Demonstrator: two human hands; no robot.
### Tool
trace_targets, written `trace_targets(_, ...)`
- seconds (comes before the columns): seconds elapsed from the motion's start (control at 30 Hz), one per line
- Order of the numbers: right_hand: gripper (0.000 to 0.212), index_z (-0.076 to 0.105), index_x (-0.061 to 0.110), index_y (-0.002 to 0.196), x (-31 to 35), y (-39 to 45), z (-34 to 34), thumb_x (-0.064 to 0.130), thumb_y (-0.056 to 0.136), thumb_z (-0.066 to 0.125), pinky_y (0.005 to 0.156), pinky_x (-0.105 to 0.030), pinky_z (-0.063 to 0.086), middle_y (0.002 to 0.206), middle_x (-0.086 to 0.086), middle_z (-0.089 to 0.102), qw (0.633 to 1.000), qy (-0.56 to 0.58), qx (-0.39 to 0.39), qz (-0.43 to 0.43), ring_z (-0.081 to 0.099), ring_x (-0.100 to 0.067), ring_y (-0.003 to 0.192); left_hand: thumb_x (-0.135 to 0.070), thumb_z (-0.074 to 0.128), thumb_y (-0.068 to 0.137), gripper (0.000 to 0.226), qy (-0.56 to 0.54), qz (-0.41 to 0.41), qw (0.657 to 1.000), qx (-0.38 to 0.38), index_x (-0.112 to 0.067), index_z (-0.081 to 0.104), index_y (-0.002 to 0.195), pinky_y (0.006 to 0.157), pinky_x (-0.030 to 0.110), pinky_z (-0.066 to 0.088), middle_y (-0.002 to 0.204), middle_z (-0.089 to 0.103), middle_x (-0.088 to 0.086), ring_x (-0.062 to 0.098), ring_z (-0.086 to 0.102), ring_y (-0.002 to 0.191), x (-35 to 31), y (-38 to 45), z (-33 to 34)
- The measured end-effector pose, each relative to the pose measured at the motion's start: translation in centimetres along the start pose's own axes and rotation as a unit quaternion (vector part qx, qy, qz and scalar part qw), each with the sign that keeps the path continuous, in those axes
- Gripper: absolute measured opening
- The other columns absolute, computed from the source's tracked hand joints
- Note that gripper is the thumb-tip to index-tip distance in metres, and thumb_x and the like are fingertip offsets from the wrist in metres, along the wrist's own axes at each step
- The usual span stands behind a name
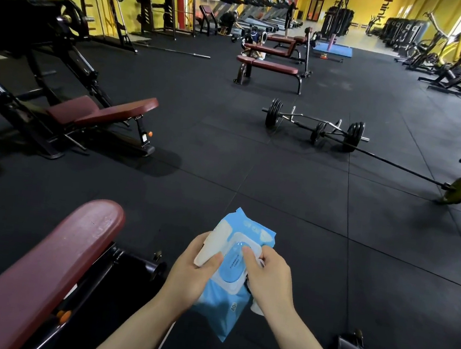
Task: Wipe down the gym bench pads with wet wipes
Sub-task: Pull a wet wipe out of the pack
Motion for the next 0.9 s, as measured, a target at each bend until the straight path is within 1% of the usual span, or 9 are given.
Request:
trace_targets(0.2, 0.041, 0.041, 0.011, 0.067, 0.1, 0.0, -0.3, 0.038, 0.089, 0.063, 0.045, -0.016, 0.031, 0.06, 0.006, 0.045, 0.999, 0.032, 0.023, -0.005, 0.036, -0.004, 0.049, -0.009, 0.059, 0.094, 0.065, 0.075, 0.028, 0.997, 0.024, -0.061, 0.041, 0.128, 0.08, -0.004, 0.037, 0.12, 0.051, -0.048, -0.023, 0.049, 0.112, -0.4, -0.2, 0.2)
trace_targets(0.3, 0.036, 0.047, 0.013, 0.07, 0.0, -0.5, -0.5, 0.039, 0.09, 0.063, 0.054, -0.023, 0.038, 0.063, 0.007, 0.049, 0.99, 0.116, 0.082, 0.013, 0.042, -0.01, 0.058, -0.003, 0.059, 0.093, 0.053, 0.039, 0.014, 0.999, 0.014, -0.053, 0.062, 0.11, 0.078, 0.003, 0.045, 0.112, 0.067, -0.03, -0.009, 0.061, 0.107, -0.4, 0.2, -0.1)
trace_targets(0.4, 0.037, 0.051, 0.011, 0.073, 0.2, -1.1, -0.5, 0.041, 0.092, 0.061, 0.052, -0.019, 0.042, 0.061, 0.009, 0.054, 0.984, 0.144, 0.095, 0.031, 0.048, -0.006, 0.056, -0.001, 0.057, 0.094, 0.048, 0.047, 0.005, 0.999, 0.022, -0.046, 0.067, 0.107, 0.081, 0.006, 0.047, 0.111, 0.07, -0.025, -0.002, 0.063, 0.108, -0.6, 0.4, -0.4)
trace_targets(0.47, 0.055, 0.056, -0.005, 0.087, 0.7, -1.3, -0.5, 0.049, 0.096, 0.052, 0.061, -0.032, 0.051, 0.075, -0.008, 0.064, 0.978, 0.171, 0.108, 0.04, 0.06, -0.022, 0.065, 0.0, 0.056, 0.094, 0.057, 0.075, 0.019, 0.996, 0.05, -0.054, 0.066, 0.111, 0.088, 0.006, 0.044, 0.119, 0.065, -0.031, -0.008, 0.057, 0.115, -0.7, 0.2, -0.6)
trace_targets(0.53, 0.066, 0.056, -0.009, 0.104, 1.1, -1.3, -0.7, 0.055, 0.098, 0.045, 0.081, -0.047, 0.054, 0.099, -0.023, 0.065, 0.974, 0.189, 0.118, 0.042, 0.062, -0.039, 0.092, -0.002, 0.059, 0.092, 0.064, 0.105, 0.024, 0.991, 0.084, -0.059, 0.06, 0.121, 0.092, 0.007, 0.042, 0.126, 0.059, -0.03, -0.011, 0.051, 0.121, -0.7, 0.1, -0.9)
trace_targets(0.6, 0.063, 0.057, -0.006, 0.098, 1.5, -1.2, -0.9, 0.056, 0.096, 0.048, 0.073, -0.041, 0.055, 0.09, -0.019, 0.066, 0.974, 0.185, 0.121, 0.04, 0.063, -0.035, 0.08, -0.006, 0.061, 0.088, 0.068, 0.145, 0.024, 0.982, 0.115, -0.063, 0.053, 0.126, 0.09, 0.005, 0.041, 0.127, 0.056, -0.023, -0.01, 0.049, 0.121, -0.7, 0.1, -1.3)
trace_targets(0.67, 0.046, 0.053, 0.005, 0.078, 1.6, -1.0, -0.9, 0.048, 0.093, 0.057, 0.055, -0.023, 0.044, 0.068, -0.001, 0.056, 0.977, 0.176, 0.112, 0.031, 0.049, -0.013, 0.059, -0.009, 0.061, 0.088, 0.069, 0.163, 0.025, 0.979, 0.122, -0.065, 0.05, 0.126, 0.089, 0.006, 0.042, 0.127, 0.055, -0.019, -0.009, 0.049, 0.12, -0.8, 0.1, -1.5)
trace_targets(0.77, 0.033, 0.048, 0.02, 0.066, 1.5, -0.6, -0.8, 0.033, 0.093, 0.061, 0.054, -0.018, 0.041, 0.064, 0.008, 0.052, 0.974, 0.188, 0.125, 0.028, 0.045, -0.008, 0.06, -0.012, 0.061, 0.092, 0.062, 0.138, 0.028, 0.984, 0.107, -0.063, 0.052, 0.127, 0.096, 0.014, 0.043, 0.13, 0.055, -0.02, -0.008, 0.049, 0.122, -1.0, -0.1, -1.4)
trace_targets(0.9, 0.029, 0.059, 0.009, 0.089, 1.9, -0.5, -0.7, 0.036, 0.084, 0.07, 0.067, -0.033, 0.055, 0.086, 0.002, 0.069, 0.977, 0.16, 0.129, 0.048, 0.065, -0.019, 0.074, -0.011, 0.052, 0.1, 0.046, 0.047, -0.01, 0.996, 0.076, -0.049, 0.061, 0.125, 0.108, 0.036, 0.045, 0.13, 0.062, -0.019, 0.001, 0.056, 0.123, -1.4, -0.2, -0.9)
Point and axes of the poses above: each hand's wrist, its own y-axis towards the middle knuckle, its own z-axis out of the palm, x = y × z, the point moved 2 cm from there along y, towards the middle knuckle
